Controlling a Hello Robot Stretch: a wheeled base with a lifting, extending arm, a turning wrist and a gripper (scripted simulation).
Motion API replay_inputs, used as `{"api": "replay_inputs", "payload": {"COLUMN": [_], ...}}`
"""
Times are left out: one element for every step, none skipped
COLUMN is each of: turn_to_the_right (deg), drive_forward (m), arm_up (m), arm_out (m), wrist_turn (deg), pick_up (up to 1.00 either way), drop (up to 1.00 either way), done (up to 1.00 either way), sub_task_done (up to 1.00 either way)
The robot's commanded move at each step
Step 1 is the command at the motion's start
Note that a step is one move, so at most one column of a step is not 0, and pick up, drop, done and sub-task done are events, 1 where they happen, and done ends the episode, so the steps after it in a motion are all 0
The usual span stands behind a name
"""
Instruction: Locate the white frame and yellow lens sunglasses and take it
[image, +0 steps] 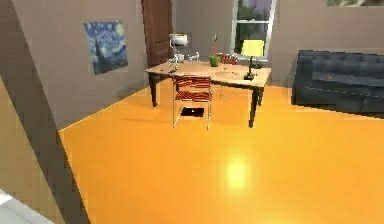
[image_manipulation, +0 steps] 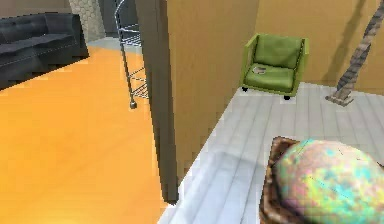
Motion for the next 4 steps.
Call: {"api": "replay_inputs", "payload": {"turn_to_the_right": [0.0,45.0,45.0,36.0], "drive_forward": [0.30,0.00,0.00,0.00], "arm_up": [0.00,0.00,0.00,0.00], "arm_out": [0.00,0.00,0.00,0.00], "wrist_turn": [0.0,0.0,0.0,0.0], "pick_up": [0.00,0.00,0.00,0.00], "drop": [0.00,0.00,0.00,0.00], "done": [0.00,0.00,0.00,0.00], "sub_task_done": [0.00,0.00,0.00,0.00]}}
